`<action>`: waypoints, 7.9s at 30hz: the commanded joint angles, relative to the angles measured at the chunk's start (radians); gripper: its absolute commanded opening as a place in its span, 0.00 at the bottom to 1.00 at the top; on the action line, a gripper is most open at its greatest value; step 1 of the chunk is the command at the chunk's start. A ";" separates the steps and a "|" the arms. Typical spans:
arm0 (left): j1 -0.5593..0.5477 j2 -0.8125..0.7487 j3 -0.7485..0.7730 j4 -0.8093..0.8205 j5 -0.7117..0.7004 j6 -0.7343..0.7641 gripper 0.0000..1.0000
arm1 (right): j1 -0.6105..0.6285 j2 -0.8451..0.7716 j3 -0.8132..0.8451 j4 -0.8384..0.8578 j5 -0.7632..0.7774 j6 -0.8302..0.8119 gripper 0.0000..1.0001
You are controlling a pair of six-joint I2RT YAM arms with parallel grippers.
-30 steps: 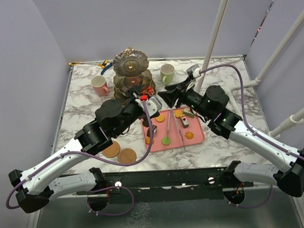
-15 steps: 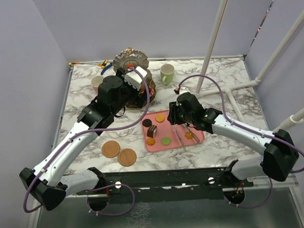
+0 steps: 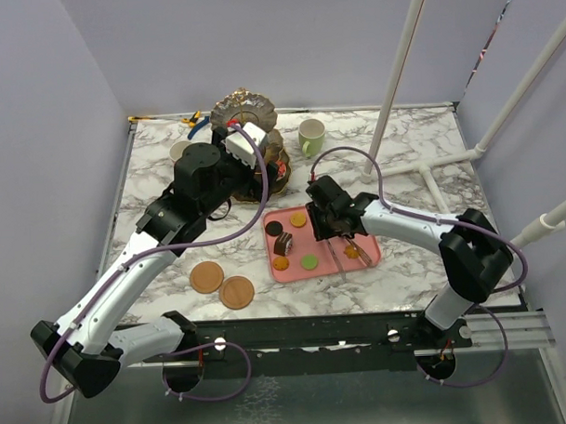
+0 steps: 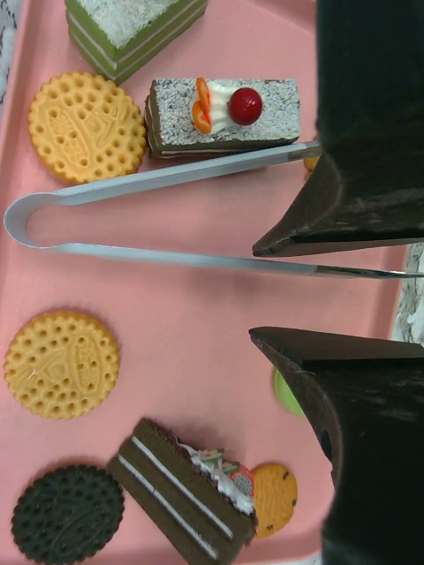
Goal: Serve the afternoon tea
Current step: Pick up the clamp from the tray.
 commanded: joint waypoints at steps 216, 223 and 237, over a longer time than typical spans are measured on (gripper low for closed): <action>0.004 -0.040 0.173 -0.212 0.704 0.328 0.02 | -0.141 -0.343 0.395 0.492 -1.142 -0.201 0.66; 0.004 -0.028 0.188 -0.229 0.730 0.336 0.00 | -0.141 -0.353 0.342 0.600 -1.199 -0.140 0.76; 0.004 -0.013 0.213 -0.239 0.850 0.213 0.00 | -0.141 -0.381 0.344 0.642 -1.227 -0.214 0.99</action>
